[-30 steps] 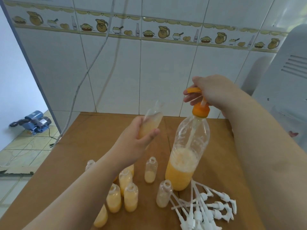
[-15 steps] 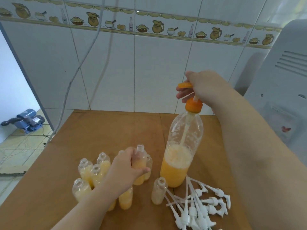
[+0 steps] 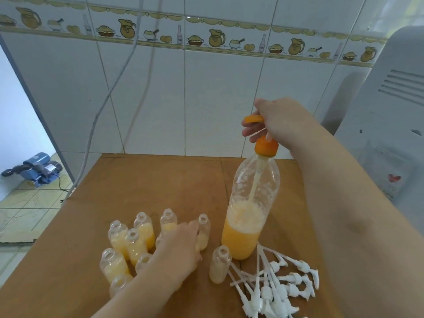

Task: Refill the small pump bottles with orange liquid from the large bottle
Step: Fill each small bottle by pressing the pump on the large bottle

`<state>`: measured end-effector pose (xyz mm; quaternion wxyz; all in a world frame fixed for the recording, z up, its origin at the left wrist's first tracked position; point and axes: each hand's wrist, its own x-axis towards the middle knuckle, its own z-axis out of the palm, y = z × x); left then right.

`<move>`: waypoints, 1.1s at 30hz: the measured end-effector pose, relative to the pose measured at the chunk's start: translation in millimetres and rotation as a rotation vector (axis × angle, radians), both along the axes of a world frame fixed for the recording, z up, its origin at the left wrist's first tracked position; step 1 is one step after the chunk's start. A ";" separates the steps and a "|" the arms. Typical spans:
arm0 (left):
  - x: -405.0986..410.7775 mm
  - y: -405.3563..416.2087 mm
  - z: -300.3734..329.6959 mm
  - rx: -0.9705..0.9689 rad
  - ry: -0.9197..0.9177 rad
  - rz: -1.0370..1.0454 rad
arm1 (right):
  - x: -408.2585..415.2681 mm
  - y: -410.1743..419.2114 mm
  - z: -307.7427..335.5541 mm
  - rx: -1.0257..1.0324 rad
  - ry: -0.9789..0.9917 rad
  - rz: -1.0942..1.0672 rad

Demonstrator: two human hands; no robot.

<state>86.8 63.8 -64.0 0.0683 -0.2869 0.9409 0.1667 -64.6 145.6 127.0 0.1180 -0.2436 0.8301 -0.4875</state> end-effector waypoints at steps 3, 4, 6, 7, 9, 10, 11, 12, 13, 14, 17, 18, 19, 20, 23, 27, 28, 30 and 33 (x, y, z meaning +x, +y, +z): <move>-1.6 2.1 2.0 -0.007 -0.030 -0.020 | 0.2 0.5 -0.7 -0.015 -0.021 -0.018; -2.2 3.1 3.1 0.002 0.010 -0.013 | 0.5 1.1 -1.0 -0.025 -0.036 -0.022; -6.1 4.4 6.4 0.000 0.117 0.024 | 1.0 0.4 -1.5 -0.023 -0.034 -0.030; -8.6 5.0 9.9 -0.027 0.149 0.036 | 0.8 0.0 -1.3 -0.021 -0.029 -0.033; -18.7 3.0 11.8 -0.093 0.122 0.035 | 1.3 -1.0 -0.7 -0.010 -0.022 -0.039; -25.3 0.9 10.7 -0.093 0.075 0.032 | 1.1 -1.4 0.1 -0.012 -0.026 -0.041; -32.8 -1.8 9.5 -0.062 0.013 0.028 | 1.0 -2.0 0.4 -0.019 -0.034 -0.041; -41.3 -5.5 6.2 -0.031 -0.051 0.027 | 1.3 -2.0 1.0 -0.023 -0.042 -0.040; -49.6 -9.1 2.8 -0.018 -0.128 0.018 | 1.4 -2.0 0.9 -0.024 -0.044 -0.039; -58.1 -12.0 -0.9 -0.028 -0.213 -0.008 | 1.5 -1.7 0.9 -0.027 -0.046 -0.039; -76.6 -17.4 -7.0 -0.006 -0.328 -0.011 | 0.7 -1.5 0.8 -0.045 -0.064 -0.041; -79.7 -17.9 -8.9 0.001 -0.343 -0.004 | 0.6 -1.9 0.8 -0.048 -0.071 -0.044; -82.3 -18.8 -10.8 -0.014 -0.359 -0.017 | 0.4 -2.5 0.9 -0.047 -0.073 -0.047; -82.0 -18.8 -10.7 -0.040 -0.379 -0.037 | 0.6 -2.9 1.1 -0.046 -0.075 -0.048; -81.9 -21.1 -9.1 -0.090 -0.374 -0.057 | 0.4 -2.8 1.4 -0.049 -0.074 -0.051; -65.6 -21.7 17.4 -0.045 -0.073 0.061 | 0.0 -2.7 2.6 -0.034 -0.066 -0.052; -55.8 -22.7 28.1 -0.008 0.017 0.098 | 0.6 -3.0 3.0 -0.029 -0.063 -0.050; -32.7 -27.0 49.4 0.098 0.224 0.168 | 0.9 -3.3 3.6 -0.041 -0.075 -0.046; 3.7 -35.9 75.9 0.273 0.516 0.227 | 0.7 -3.4 3.8 -0.048 -0.081 -0.040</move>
